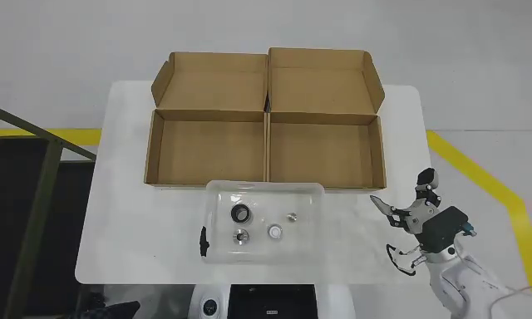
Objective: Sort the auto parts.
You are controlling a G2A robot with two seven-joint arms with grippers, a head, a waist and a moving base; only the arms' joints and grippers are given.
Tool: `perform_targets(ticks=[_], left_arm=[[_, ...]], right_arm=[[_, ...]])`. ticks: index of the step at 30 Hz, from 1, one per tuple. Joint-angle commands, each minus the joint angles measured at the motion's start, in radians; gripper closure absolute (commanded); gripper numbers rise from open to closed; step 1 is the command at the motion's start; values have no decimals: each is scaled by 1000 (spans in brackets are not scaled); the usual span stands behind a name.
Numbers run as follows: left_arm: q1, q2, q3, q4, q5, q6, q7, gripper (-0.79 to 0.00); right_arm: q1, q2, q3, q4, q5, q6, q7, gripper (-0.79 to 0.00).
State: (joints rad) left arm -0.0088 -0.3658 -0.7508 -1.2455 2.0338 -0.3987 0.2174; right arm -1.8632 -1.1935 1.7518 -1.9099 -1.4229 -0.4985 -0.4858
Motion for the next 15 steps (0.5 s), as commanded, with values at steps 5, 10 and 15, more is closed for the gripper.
perform_targets(ticks=[5, 10, 15], left_arm=[[0, 0, 0, 0, 0, 0, 0, -785], [0, 0, 0, 0, 0, 0, 0, -785], [0, 0, 0, 0, 0, 0, 0, -785]], right_arm=[[8, 1, -16, -4, 9, -22, 35, -785], [38, 7, -46, -26, 16, -110, 102, -785], [81, 15, -90, -73, -17, -206, 220, -785]])
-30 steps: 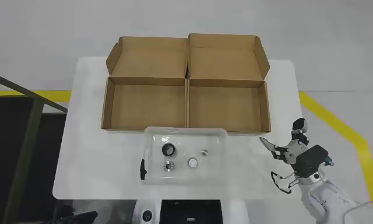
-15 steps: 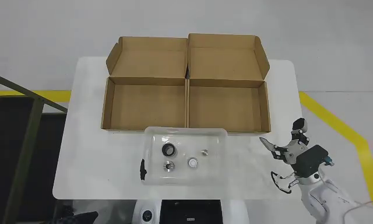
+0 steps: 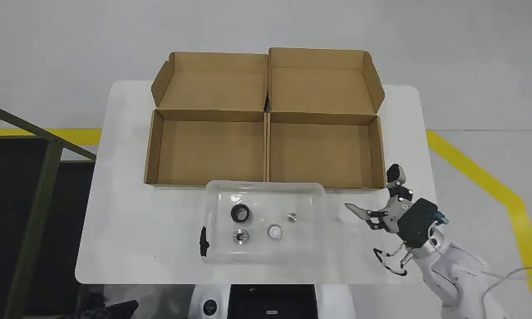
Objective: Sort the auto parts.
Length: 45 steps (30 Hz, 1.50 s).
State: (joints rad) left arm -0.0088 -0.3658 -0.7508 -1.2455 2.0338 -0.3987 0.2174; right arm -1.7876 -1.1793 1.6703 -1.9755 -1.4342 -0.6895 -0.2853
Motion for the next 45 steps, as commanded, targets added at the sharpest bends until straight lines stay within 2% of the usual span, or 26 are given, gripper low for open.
perform_targets(ticks=[1, 7, 15, 29, 45], left_arm=[[0, 0, 0, 0, 0, 0, 0, -785], [0, 0, 0, 0, 0, 0, 0, -785], [0, 0, 0, 0, 0, 0, 0, -785], [0, 0, 0, 0, 0, 0, 0, -785], [0, 0, 0, 0, 0, 0, 0, -785]], right_arm=[[13, 2, -18, -16, -11, -31, 39, -785], [57, 9, -95, -52, -43, -119, 130, -785], [105, 14, -201, -76, -50, -179, 234, -785], [212, 13, -398, -45, -66, -204, 399, -785], [277, 16, -488, 16, -62, -165, 520, -785]])
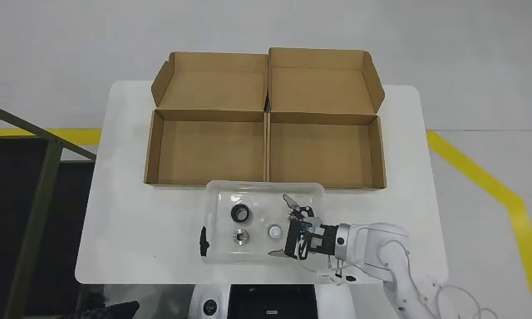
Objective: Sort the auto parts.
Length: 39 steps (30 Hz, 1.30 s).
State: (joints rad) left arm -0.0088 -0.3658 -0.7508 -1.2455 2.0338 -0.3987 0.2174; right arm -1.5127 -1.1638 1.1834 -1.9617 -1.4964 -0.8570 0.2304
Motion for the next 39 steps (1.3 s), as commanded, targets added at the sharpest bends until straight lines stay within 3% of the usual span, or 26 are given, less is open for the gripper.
perform_targets(ticks=[1, 6, 10, 16, 19, 24, 28, 31, 39], left_arm=[[0, 0, 0, 0, 0, 0, 0, -785], [0, 0, 0, 0, 0, 0, 0, -785], [0, 0, 0, 0, 0, 0, 0, -785], [0, 0, 0, 0, 0, 0, 0, -785], [0, 0, 0, 0, 0, 0, 0, -785], [0, 0, 0, 0, 0, 0, 0, -785], [0, 0, 0, 0, 0, 0, 0, -785], [0, 0, 0, 0, 0, 0, 0, -785], [0, 0, 0, 0, 0, 0, 0, -785]], right_arm=[[4, 1, -2, 4, 0, 4, 10, -767], [8, 5, -10, 10, -3, 16, 31, -686], [10, 8, -15, 15, -5, 23, 40, -551], [18, 12, -30, 17, -15, 18, 58, -480], [20, 14, -37, 19, -12, 13, 62, -366], [26, 18, -46, 24, -10, 5, 70, -308], [29, 21, -51, 22, -6, -6, 68, -169], [31, 25, -49, 14, -3, -9, 65, 0], [46, 30, -42, -21, 25, -7, 42, 0]])
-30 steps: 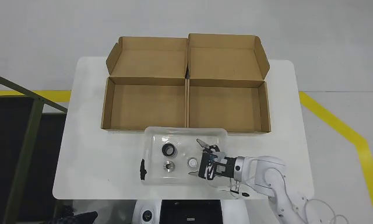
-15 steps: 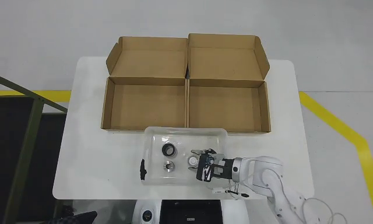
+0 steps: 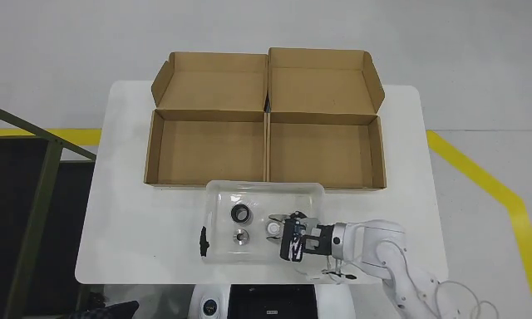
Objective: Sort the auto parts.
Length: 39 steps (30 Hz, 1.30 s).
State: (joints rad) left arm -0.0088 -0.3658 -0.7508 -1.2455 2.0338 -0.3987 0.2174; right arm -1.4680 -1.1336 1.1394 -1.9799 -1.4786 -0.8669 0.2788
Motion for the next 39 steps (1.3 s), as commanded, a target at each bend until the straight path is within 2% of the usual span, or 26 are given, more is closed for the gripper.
perform_targets(ticks=[1, 10, 14, 29, 39], left_arm=[[0, 0, 0, 0, 0, 0, 0, -785], [0, 0, 0, 0, 0, 0, 0, -785], [0, 0, 0, 0, 0, 0, 0, -785], [0, 0, 0, 0, 0, 0, 0, -785], [0, 0, 0, 0, 0, 0, 0, -785]], right_arm=[[2, 1, 5, -6, 14, 6, -13, 0], [-4, -1, 49, 43, 225, 69, -213, 0], [-1, -3, 59, 72, 318, 83, -263, 0], [10, -6, 118, 83, 529, 152, -369, 0], [34, -8, 134, 123, 703, 123, -365, 0]])
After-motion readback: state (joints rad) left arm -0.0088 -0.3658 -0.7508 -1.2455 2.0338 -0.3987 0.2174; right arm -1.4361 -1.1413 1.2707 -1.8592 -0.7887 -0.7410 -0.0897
